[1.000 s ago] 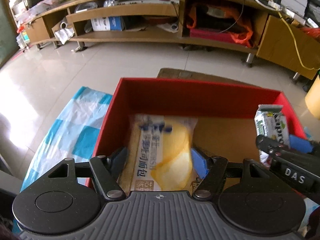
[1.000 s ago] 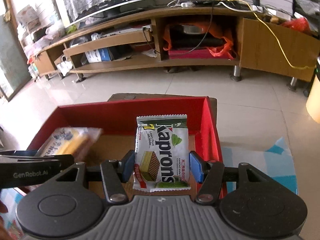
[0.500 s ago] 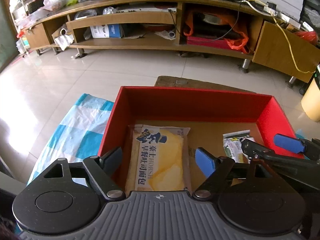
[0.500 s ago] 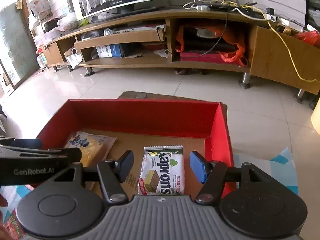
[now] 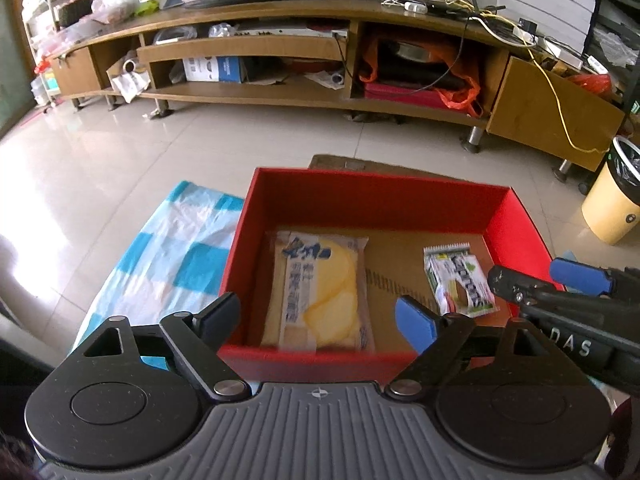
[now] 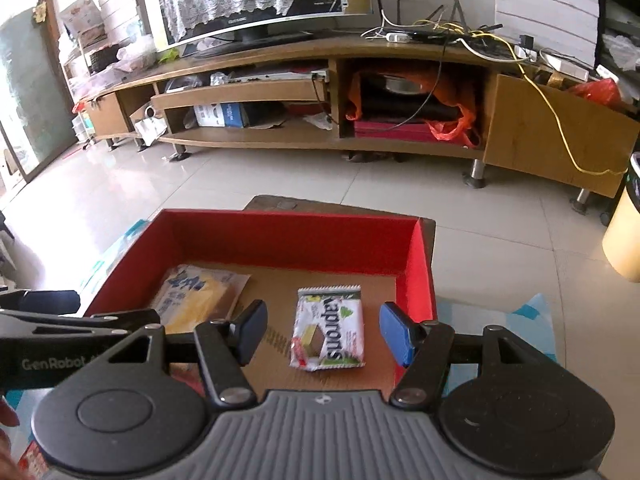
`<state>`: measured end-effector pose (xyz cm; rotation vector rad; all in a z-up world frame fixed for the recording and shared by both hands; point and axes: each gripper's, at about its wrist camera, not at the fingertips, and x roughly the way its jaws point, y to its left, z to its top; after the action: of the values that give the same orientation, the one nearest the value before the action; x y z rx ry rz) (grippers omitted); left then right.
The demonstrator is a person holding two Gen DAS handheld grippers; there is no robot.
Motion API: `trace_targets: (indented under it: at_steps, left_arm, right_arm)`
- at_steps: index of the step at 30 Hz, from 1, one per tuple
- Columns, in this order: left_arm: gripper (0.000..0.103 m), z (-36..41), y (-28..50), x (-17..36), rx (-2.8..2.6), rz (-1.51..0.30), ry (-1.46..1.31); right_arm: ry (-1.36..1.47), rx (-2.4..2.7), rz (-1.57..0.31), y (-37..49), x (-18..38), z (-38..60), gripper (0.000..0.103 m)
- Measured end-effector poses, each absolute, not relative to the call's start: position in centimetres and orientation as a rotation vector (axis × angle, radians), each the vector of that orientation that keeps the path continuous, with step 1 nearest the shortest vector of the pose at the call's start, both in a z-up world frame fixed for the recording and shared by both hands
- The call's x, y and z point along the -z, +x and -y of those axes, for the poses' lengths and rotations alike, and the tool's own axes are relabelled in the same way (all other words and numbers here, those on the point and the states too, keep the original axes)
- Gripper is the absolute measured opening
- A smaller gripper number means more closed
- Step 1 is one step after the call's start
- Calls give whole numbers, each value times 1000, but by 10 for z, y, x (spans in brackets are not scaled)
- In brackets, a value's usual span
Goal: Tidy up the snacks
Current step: 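Move both tools back over the remaining snacks on the cloth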
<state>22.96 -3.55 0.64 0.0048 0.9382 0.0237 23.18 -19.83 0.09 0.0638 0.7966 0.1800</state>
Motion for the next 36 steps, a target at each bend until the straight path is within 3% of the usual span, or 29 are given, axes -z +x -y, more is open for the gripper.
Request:
trace_targets:
  at_steps: [11, 36]
  left_arm:
    - [92, 10, 181, -4, -21, -975, -6]
    - [95, -63, 122, -5, -56, -1021, -110]
  right_arm:
    - [59, -198, -802, 186, -13, 186, 59]
    - [-32, -309, -970, 117, 20, 100, 59]
